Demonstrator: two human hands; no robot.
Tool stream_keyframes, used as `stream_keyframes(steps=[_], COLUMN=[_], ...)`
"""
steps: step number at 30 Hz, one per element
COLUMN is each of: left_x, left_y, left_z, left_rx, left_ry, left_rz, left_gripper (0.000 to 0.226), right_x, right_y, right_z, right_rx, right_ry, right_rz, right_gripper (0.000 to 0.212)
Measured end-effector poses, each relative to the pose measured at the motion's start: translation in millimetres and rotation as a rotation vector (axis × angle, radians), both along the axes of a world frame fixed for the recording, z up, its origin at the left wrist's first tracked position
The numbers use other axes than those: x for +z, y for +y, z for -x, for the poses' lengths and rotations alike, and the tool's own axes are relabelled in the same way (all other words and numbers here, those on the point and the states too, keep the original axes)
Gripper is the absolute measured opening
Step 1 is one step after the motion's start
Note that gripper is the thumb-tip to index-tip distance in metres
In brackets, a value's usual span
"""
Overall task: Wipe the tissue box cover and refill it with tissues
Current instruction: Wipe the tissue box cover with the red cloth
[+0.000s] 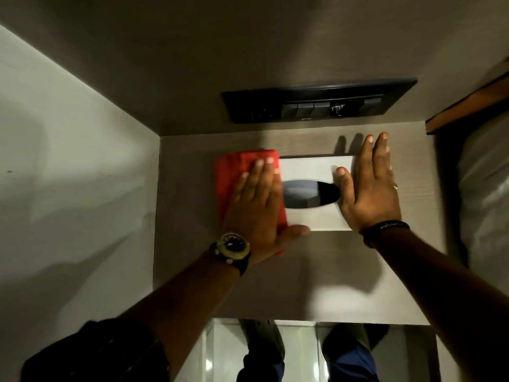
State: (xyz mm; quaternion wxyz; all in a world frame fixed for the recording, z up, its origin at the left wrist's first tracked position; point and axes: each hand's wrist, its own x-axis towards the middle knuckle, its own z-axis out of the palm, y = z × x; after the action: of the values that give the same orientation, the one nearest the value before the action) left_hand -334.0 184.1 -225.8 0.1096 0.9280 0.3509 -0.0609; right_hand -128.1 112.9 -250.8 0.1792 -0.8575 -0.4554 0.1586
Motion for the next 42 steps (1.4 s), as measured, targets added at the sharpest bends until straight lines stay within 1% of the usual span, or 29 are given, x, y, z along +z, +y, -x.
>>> stream_keyframes(steps=[3,10,12,13,15,17,18,20,22,23,25,27,30,33,36,39,42], left_x=[-0.8,2.8,4.4,4.7,5.2,4.2,2.9,-0.8,-6.2,-9.0,-13.2,-13.0,-8.6,-3.6,2.7,6.3,7.5], left_y=[-4.6,5.4,21.8,32.2,53.7,69.1,73.4,75.3,73.1,71.6,70.2,71.5,70.3,69.2,68.2,66.5,72.5], left_z=[-27.2,-23.2,-6.2,6.4,36.6,58.6,63.1,62.0,55.8,53.0,50.4,49.2,51.1,50.8,49.0,45.7,36.2], left_rx=[-0.112,-0.162,-0.115,-0.067,-0.015,-0.059,-0.090,-0.116,-0.116,-0.117,-0.118,-0.109,-0.104,-0.077,-0.070,-0.090,-0.122], left_ry=[-0.057,-0.104,-0.116,-0.094,0.034,0.177,0.218,0.231,0.164,0.126,0.094,0.130,0.195,0.223,0.206,0.226,0.250], left_rz=[-0.004,0.004,0.016,0.027,0.061,0.067,0.054,0.033,0.023,0.013,-0.022,-0.029,-0.006,0.029,0.032,-0.002,-0.055], left_gripper=[0.106,0.104,0.111,0.120,0.139,0.152,0.155,0.158,0.152,0.148,0.144,0.152,0.159,0.165,0.164,0.161,0.163], right_x=[0.2,-1.4,0.6,2.7,9.4,17.9,23.9,35.5,40.0,38.6,32.0,21.5,16.8,17.2,21.4,22.2,20.6], right_y=[-0.4,-0.7,1.3,2.4,2.4,0.9,2.0,11.1,26.0,32.3,40.4,41.7,30.1,-5.3,-33.4,-29.1,-20.1], right_z=[1.7,-3.2,-2.4,-1.9,-0.9,2.7,10.2,43.2,86.7,105.0,125.8,127.4,116.7,76.5,31.9,26.1,33.2], right_rx=[0.002,0.009,0.015,0.013,0.004,0.008,0.023,0.120,0.259,0.312,0.354,0.344,0.380,0.335,0.266,0.194,0.105], right_ry=[0.000,0.007,0.006,0.001,-0.045,-0.139,-0.169,-0.150,-0.116,-0.124,-0.195,-0.275,-0.299,-0.310,-0.333,-0.295,-0.302], right_rz=[0.004,0.001,0.008,0.021,0.091,0.121,0.083,-0.036,-0.103,-0.079,0.064,0.154,0.158,0.214,0.236,0.204,0.180], right_gripper=[0.072,0.071,0.073,0.074,0.079,0.083,0.082,0.081,0.079,0.078,0.079,0.077,0.073,0.072,0.071,0.071,0.070])
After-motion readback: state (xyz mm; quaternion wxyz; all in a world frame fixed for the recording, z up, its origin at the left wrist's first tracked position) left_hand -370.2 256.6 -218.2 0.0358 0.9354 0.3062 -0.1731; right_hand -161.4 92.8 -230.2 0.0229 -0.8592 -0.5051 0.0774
